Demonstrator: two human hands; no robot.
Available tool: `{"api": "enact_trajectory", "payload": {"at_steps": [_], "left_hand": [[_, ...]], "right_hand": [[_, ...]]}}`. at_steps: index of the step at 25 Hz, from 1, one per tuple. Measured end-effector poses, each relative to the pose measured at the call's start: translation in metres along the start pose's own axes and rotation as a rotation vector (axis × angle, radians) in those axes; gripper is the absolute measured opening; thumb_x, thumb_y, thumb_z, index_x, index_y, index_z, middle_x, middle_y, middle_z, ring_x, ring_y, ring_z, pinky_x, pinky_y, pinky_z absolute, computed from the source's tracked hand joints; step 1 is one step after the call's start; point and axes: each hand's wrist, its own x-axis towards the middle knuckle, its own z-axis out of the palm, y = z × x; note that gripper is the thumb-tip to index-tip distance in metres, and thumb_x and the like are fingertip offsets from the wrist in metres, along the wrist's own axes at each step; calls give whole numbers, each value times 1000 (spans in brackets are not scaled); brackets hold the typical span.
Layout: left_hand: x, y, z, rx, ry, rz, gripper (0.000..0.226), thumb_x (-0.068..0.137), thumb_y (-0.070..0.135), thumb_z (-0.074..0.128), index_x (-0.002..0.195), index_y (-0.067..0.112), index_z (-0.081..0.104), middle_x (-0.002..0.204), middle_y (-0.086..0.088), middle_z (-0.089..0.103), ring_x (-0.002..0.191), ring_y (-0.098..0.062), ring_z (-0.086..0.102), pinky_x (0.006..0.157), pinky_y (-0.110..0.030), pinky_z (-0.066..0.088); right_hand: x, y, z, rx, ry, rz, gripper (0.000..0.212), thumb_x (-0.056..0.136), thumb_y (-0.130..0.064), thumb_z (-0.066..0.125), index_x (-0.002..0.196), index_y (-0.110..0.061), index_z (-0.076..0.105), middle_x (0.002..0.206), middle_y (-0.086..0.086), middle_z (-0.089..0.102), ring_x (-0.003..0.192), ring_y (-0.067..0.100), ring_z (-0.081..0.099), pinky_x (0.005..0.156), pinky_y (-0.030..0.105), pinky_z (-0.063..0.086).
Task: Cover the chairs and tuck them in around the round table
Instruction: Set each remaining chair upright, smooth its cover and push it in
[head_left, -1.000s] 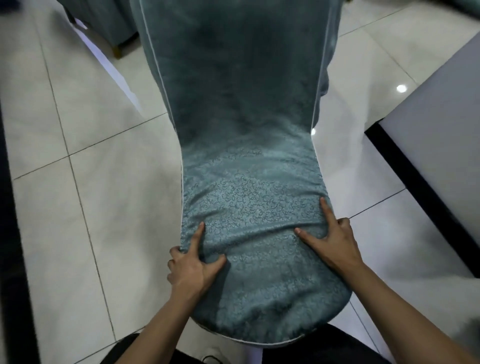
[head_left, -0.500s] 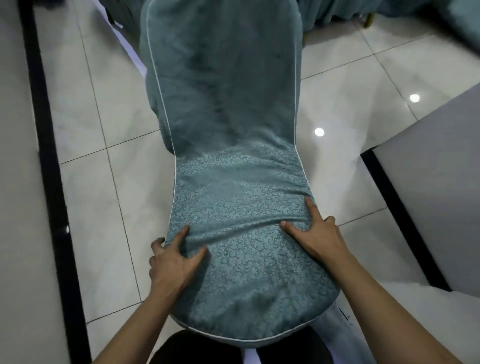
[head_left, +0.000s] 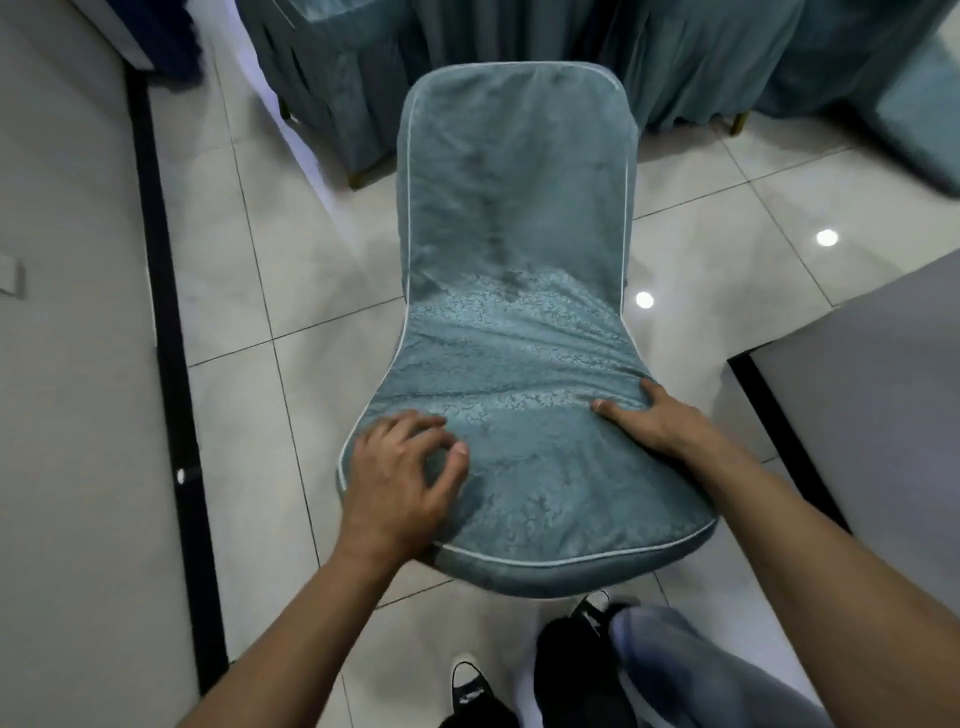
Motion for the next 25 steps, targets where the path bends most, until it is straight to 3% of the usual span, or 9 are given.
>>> {"api": "enact_trajectory", "payload": {"at_steps": [4,8,12,16,18,20,22,25], "left_hand": [[17,2,-22,-42,215,163,42,88,40,43,80,14,75,93,1,75,92,-23,68,84,-39,51],[29,9,-31,-96,225,208,37,87,40,46,95,17,74,106,5,71,101,-17,63,88,-36,49],[57,16,-43,-73,239,191,40,87,41,46,100,16,74,105,3,73,106,-19,65,91,-33,48],[78,23,-62,-74,243,103,45,87,43,43,102,14,75,107,-4,74,107,-25,67,93,-41,51],[91,28,-72,-70,249,88,47,88,43,42,104,14,75,109,-7,73,105,-26,67,93,-40,50],[108,33,-82,-66,251,89,47,89,43,42,105,14,75,108,-7,73,103,-26,66,89,-39,50],[127,40,-94,-79,244,98,48,90,44,41,103,14,75,106,-5,73,103,-26,66,88,-38,49],[161,48,-113,-100,237,129,49,91,45,39,107,15,74,108,-4,73,102,-25,65,89,-40,49]], "right_hand": [[6,-21,-24,-30,1,0,111,69,-93,45,158,-33,16,156,10,39,139,34,43,113,39,34],[18,-39,-48,-45,-24,-4,113,68,-93,45,158,-31,16,158,8,36,141,33,41,113,41,33],[25,-54,-69,-46,-47,9,109,72,-89,47,158,-30,15,156,12,38,139,35,42,113,41,35],[-3,-73,-93,-121,-1,-24,99,77,-86,44,157,-36,15,158,16,26,140,38,35,115,47,31],[-29,-79,-101,-237,152,-231,90,80,-88,33,155,-41,16,161,10,23,144,34,29,117,49,25],[-60,-84,-106,-176,207,-576,81,82,-89,23,152,-47,22,159,-5,31,145,21,31,119,49,23],[-88,-88,-109,-122,170,-823,76,83,-89,25,148,-51,31,152,-17,41,140,8,37,117,45,27],[-99,-98,-123,-261,365,-1036,79,81,-89,36,145,-42,45,144,-16,50,132,8,47,110,42,35]]}}
